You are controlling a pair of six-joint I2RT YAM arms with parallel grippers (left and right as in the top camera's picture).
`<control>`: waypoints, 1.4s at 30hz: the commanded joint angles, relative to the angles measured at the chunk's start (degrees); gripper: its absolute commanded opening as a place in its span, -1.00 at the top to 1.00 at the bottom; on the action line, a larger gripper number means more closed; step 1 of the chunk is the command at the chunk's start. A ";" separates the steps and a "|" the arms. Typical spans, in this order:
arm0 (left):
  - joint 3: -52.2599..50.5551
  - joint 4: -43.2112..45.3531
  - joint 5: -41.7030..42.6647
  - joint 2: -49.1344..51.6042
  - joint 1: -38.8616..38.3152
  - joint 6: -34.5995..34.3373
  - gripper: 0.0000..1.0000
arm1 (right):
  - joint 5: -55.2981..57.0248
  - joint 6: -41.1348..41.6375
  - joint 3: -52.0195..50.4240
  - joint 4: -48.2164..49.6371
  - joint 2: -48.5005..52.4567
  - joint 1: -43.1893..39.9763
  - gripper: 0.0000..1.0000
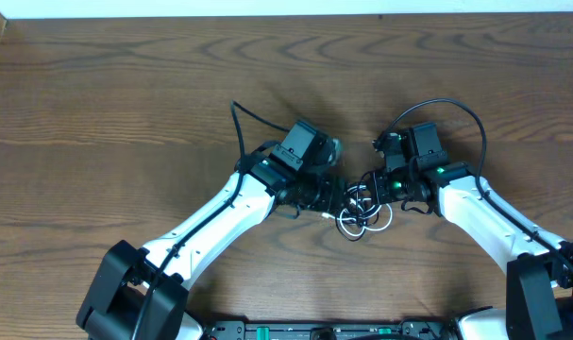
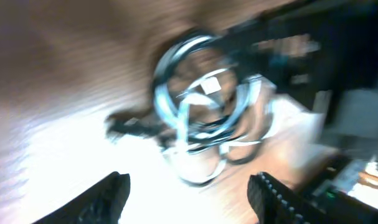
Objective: Untangle cables
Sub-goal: 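Move the right gripper in and grasp cables beside the left gripper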
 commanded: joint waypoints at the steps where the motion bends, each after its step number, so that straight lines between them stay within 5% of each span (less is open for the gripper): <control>1: 0.11 -2.78 -6.80 -0.20 0.26 0.59 -0.33 | 1.31 4.39 0.66 -0.39 0.50 0.22 0.98; 18: -1.36 -3.72 0.20 0.33 0.09 0.59 -0.58 | -0.04 28.74 0.66 -0.35 0.50 0.55 0.98; 39: -2.38 3.30 -0.17 7.15 -5.44 0.55 -0.57 | -1.36 32.39 0.66 -0.15 0.50 0.57 0.98; 42: -2.38 4.61 -2.51 7.91 -5.42 0.52 -0.36 | -1.38 32.37 0.66 -0.20 0.50 0.61 0.98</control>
